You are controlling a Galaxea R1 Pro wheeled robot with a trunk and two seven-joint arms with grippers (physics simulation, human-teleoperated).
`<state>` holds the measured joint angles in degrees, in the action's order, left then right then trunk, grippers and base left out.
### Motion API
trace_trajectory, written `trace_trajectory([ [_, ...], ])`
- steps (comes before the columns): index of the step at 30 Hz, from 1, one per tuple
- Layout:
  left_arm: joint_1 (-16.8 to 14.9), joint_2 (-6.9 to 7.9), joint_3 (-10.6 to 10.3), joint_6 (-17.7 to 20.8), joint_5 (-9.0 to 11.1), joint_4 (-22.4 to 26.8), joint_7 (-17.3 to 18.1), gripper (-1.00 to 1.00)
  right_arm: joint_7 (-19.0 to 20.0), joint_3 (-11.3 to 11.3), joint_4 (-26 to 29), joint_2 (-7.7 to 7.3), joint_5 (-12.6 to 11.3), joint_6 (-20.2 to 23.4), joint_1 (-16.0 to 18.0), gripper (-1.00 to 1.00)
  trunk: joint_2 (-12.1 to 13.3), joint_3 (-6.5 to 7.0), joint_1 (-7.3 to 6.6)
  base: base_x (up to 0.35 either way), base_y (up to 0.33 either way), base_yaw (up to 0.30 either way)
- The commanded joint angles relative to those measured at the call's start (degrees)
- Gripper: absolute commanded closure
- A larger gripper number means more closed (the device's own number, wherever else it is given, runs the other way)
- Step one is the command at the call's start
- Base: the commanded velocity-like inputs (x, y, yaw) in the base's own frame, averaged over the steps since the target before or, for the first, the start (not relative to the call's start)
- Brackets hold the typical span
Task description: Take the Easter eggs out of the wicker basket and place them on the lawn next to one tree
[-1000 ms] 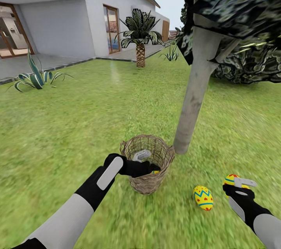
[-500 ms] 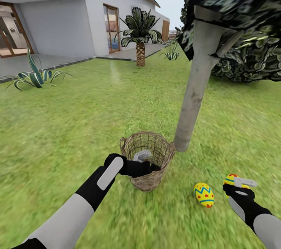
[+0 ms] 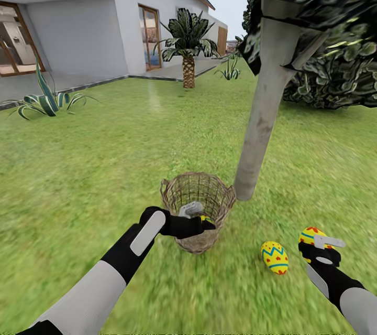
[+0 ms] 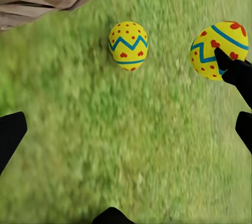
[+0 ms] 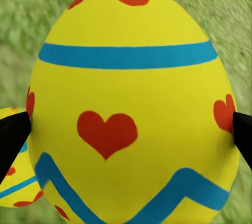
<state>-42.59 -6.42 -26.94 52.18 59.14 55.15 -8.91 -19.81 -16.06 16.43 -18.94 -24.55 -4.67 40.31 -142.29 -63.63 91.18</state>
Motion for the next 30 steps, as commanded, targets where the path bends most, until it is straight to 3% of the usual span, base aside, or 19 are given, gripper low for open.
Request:
trace_trajectory([
  [1, 0.0, 0.0, 0.0, 0.1, 0.6, 0.0, -0.6, -1.0, -0.2, -0.5, 0.0, -0.03, -0.6, -0.2, 0.0, 1.0, -0.4, -0.23, 0.21, 0.0, 0.0, 0.0],
  [9, 0.0, 0.0, -0.1, 0.1, 0.6, 0.0, -0.6, -1.0, -0.1, -0.2, -1.4, -0.42, 0.5, -0.6, 0.7, 1.0, -1.0, -1.95, 0.67, 0.0, 0.0, 0.0],
  [11, 0.0, -0.02, -1.3, 0.1, 0.6, 0.0, -0.6, -1.0, -0.1, -0.2, -2.4, -0.4, 0.4, 0.2, 2.1, 1.0, -1.1, -2.4, 0.72, 0.0, 0.0, 0.0],
  [12, 0.0, -0.06, -1.8, -0.9, 0.7, 0.0, -0.6, -1.0, -0.1, -0.3, -5.6, -0.25, 0.7, 4.7, 5.9, 1.0, -1.1, -2.62, 0.74, 0.0, 0.0, 0.0],
  [14, 0.0, -0.08, -2.1, -2.0, 0.7, 0.0, -0.6, -1.0, 0.1, -0.3, -6.5, -0.17, 1.7, 9.5, 8.1, 1.0, -1.1, -3.06, 0.79, 0.0, 0.0, 0.0],
  [21, 0.0, -0.08, -2.7, -2.3, 0.7, 0.0, -0.6, -1.0, 0.4, -0.3, -6.8, 0.0, 4.9, 12.8, 12.9, 1.0, -1.2, -4.61, 0.98, 0.0, 0.0, 0.0],
  [30, 0.0, -0.78, -2.7, -2.4, 0.7, 0.0, -0.6, -1.0, 0.5, -0.3, -7.0, 0.86, 6.8, 15.8, 13.7, 1.0, -1.3, -6.61, 1.21, 0.0, 0.0, 0.0],
])
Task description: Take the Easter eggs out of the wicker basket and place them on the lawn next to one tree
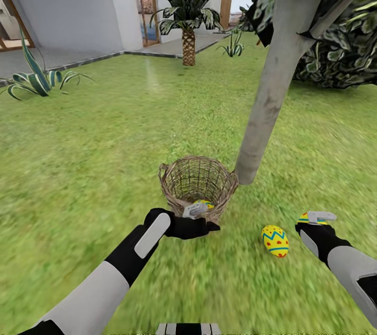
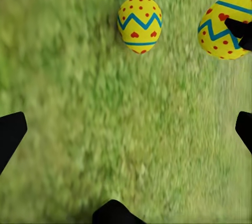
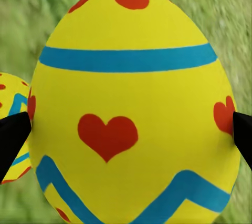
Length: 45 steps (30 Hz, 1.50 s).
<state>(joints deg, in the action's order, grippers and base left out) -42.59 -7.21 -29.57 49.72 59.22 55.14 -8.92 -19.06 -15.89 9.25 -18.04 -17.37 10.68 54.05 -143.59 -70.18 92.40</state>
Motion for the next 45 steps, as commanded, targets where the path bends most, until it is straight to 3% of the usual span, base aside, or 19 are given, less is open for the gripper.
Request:
trace_trajectory([
  [1, 0.0, 0.0, 0.0, 0.1, 0.6, 0.1, -0.6, -1.0, -0.3, -0.5, 0.2, -0.07, -0.4, 0.2, 0.0, 1.0, 0.0, -0.27, 0.01, 0.0, 0.0, 0.0],
  [6, 0.0, 0.01, 0.0, 0.1, 0.8, 0.1, -0.5, -1.0, -0.3, -0.6, 0.3, -0.21, -0.2, -6.4, 0.0, 1.0, -0.1, -1.38, 0.14, 0.0, 0.0, 0.0],
  [10, 0.0, -0.22, 0.0, 0.2, 1.2, 1.1, -0.5, -1.0, -0.3, -0.7, 0.8, -0.19, -0.2, -7.6, 0.0, 1.0, -0.2, -2.27, 0.24, 0.0, 0.0, 0.0],
  [13, -0.2, -0.5, 0.3, 0.5, 1.2, 8.0, -0.5, -1.0, -0.4, -0.6, 0.9, -0.16, -0.2, -7.6, 0.0, 1.0, -0.2, -2.93, 0.32, 0.0, 0.0, 0.0],
  [15, -0.7, -0.52, 0.4, 0.7, 1.2, 15.4, -0.5, -1.0, -0.4, -0.7, 0.9, 0.05, -0.2, -7.7, 0.0, 1.0, -0.2, -3.38, 0.37, 0.0, 0.0, 0.0],
  [17, -1.8, -0.58, 0.5, 0.7, 1.9, 17.4, -0.5, -1.0, -0.4, -0.6, 1.0, 0.08, -0.2, -7.7, 0.0, 1.0, -0.3, -3.82, 0.42, 0.0, 0.0, 0.0],
  [20, -3.3, -0.82, 0.4, 0.5, 4.2, 17.3, -0.5, -1.0, -0.4, -0.6, 1.0, 0.27, -0.2, -7.7, -0.1, 1.0, -0.3, -4.48, 0.5, 0.0, 0.0, 0.0],
  [23, -3.5, -0.97, 0.0, 0.5, 4.5, 17.3, -0.4, -1.0, -0.4, -0.6, 1.0, 1.22, -0.2, -7.8, -0.1, 1.0, -0.3, -5.15, 0.58, 0.0, 0.0, 0.0],
  [28, -3.5, -0.96, -0.2, 0.6, 4.5, 17.6, -0.4, -1.0, -0.4, -0.6, 1.0, 1.21, -0.2, -7.8, -0.1, 1.0, -0.4, -6.26, 0.71, 0.0, 0.0, 0.0],
  [30, -3.5, -0.95, -1.9, 0.6, 4.5, 17.9, -0.4, -1.0, -0.4, -0.6, 1.0, 1.07, -0.3, -7.8, -0.1, 1.0, -0.4, -6.7, 0.76, 0.0, 0.0, 0.0],
  [34, -3.2, -0.61, -3.4, 0.3, 4.6, 19.4, 0.0, -1.0, -0.8, -0.3, 1.0, 0.75, -0.3, -7.8, -0.1, 1.0, -0.4, -6.7, 0.76, 0.0, 0.0, 0.0],
  [40, -3.0, -0.27, -3.5, 0.2, 4.6, 19.4, 4.0, -1.0, -0.8, -0.3, 1.0, 0.83, -0.4, -7.8, -0.1, 1.0, -0.4, -6.7, 0.76, 0.082, -0.179, 0.0],
  [45, -3.0, -0.19, -3.5, 0.2, 4.6, 19.5, 4.5, -1.0, -0.8, -0.3, 1.0, 0.81, -0.3, -7.8, -0.1, 1.0, -0.4, -6.7, 0.76, 0.106, -0.172, 0.0],
])
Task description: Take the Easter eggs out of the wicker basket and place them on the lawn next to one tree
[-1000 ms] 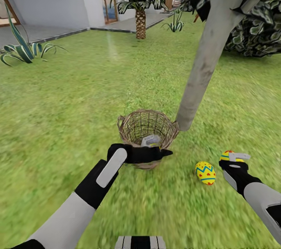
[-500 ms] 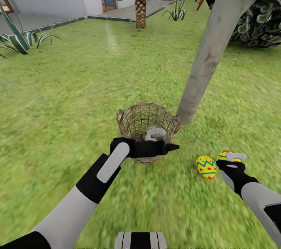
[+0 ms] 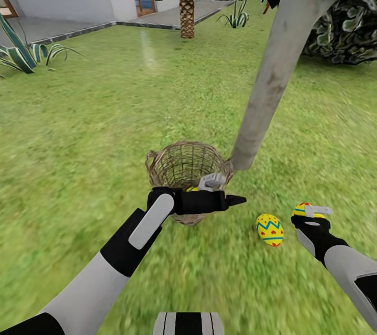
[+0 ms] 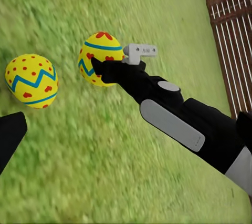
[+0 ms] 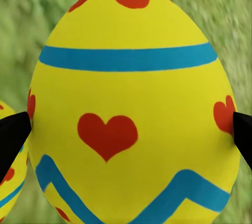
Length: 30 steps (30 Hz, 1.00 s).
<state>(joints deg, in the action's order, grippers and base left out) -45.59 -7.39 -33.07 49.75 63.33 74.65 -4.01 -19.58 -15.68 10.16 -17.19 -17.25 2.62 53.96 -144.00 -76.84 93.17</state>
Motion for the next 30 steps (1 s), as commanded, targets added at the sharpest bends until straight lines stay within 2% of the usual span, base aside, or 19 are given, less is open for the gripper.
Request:
trace_trajectory([
  [1, 0.0, 0.0, 0.0, 0.1, 0.5, 0.1, -0.4, -1.0, -0.3, -0.5, 0.1, -0.04, -0.5, 0.3, 0.0, 1.0, 0.0, -0.04, -0.01, 0.013, -0.02, 0.0],
  [4, 0.1, -0.11, -0.1, 0.2, 0.9, 0.1, -0.4, -1.0, -0.2, -0.4, 0.1, -0.04, -0.5, 0.3, 0.0, 1.0, 0.0, -0.04, -0.01, 0.003, -0.005, 0.0],
  [5, 0.1, -0.09, -0.1, 0.2, 2.1, 0.1, -0.4, -1.0, -0.1, -0.4, 0.1, -0.04, -0.5, 0.3, 0.0, 1.0, 0.0, -0.04, -0.01, 0.001, -0.001, 0.0],
  [7, 0.1, 0.12, 0.0, 0.1, 7.2, -0.2, -0.4, -1.0, 0.0, -0.3, 0.1, -0.04, -0.5, 0.3, 0.0, 1.0, 0.0, -0.04, -0.01, 0.0, 0.0, 0.0],
  [8, 0.1, 0.2, 0.0, 0.1, 8.8, -0.2, -0.4, -1.0, 0.0, -0.3, 0.1, -0.04, -0.5, 0.3, 0.0, 1.0, 0.0, -0.04, -0.01, 0.0, 0.0, 0.0],
  [9, 0.2, 0.24, -0.1, 0.1, 9.4, -0.2, -0.4, -1.0, 0.0, -0.3, 0.1, -0.04, -0.6, 0.3, 0.0, 1.0, 0.0, -0.26, 0.02, 0.0, 0.0, 0.0],
  [20, 0.2, 0.1, -0.2, 0.2, 9.9, 0.0, -0.6, -1.0, 0.0, -0.1, 0.1, -0.04, -0.6, 0.3, 0.0, 1.0, -0.2, -2.7, 0.3, 0.0, 0.0, 0.0],
  [23, 0.2, 0.1, -1.5, 0.2, 9.9, 0.1, -0.6, -1.0, 0.0, -0.1, 0.1, -0.04, -0.6, 0.3, 0.0, 1.0, -0.2, -3.36, 0.38, 0.0, 0.0, 0.0],
  [30, 0.2, 0.1, -1.8, 0.2, 9.9, 0.1, -0.6, -1.0, 0.0, -0.1, 0.1, -0.04, -0.7, 0.3, 0.0, 1.0, -0.3, -4.91, 0.56, 0.0, 0.0, 0.0],
])
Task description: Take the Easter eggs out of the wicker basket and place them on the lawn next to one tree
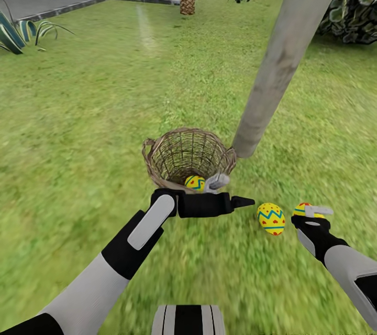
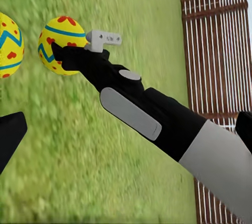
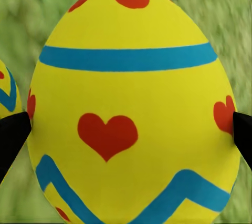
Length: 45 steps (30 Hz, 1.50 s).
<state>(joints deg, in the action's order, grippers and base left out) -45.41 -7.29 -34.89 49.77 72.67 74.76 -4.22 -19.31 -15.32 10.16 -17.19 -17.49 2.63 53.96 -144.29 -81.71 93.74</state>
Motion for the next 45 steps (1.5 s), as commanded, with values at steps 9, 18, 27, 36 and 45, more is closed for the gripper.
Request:
trace_trajectory([
  [9, 0.0, -0.09, 0.0, 0.2, 0.5, 0.0, -0.4, -1.0, -0.7, -0.6, 0.6, -0.03, -0.4, 0.4, 0.0, 1.0, -0.1, -2.04, 0.22, 0.0, 0.0, 0.0],
  [18, 0.0, 0.01, -0.8, 0.2, 0.6, 0.5, -0.1, -1.0, -0.7, -0.6, 0.6, -0.03, -0.4, 0.8, 0.1, 1.0, -0.2, -3.15, 0.35, 0.0, 0.0, 0.0],
  [27, 0.0, 0.08, -0.8, 0.2, 0.5, 0.5, -0.1, -1.0, -0.7, -0.6, 0.6, 0.12, -0.4, 0.9, 0.1, 1.0, -0.2, -3.15, 0.35, 0.259, 0.0, 0.0],
  [36, 0.0, 0.08, -0.8, 0.2, 0.6, 0.5, -0.1, -1.0, -0.7, -0.6, 0.8, -0.14, -0.4, 0.8, 0.1, 1.0, -0.2, -3.59, 0.4, 0.012, 0.0, 0.0],
  [45, 0.0, 0.05, -0.9, 0.2, 0.6, 0.5, -0.1, -1.0, -5.5, -0.4, 2.1, -1.08, -0.4, 0.5, 0.1, 1.0, -0.4, -5.58, 0.63, 0.0, 0.0, 0.0],
])
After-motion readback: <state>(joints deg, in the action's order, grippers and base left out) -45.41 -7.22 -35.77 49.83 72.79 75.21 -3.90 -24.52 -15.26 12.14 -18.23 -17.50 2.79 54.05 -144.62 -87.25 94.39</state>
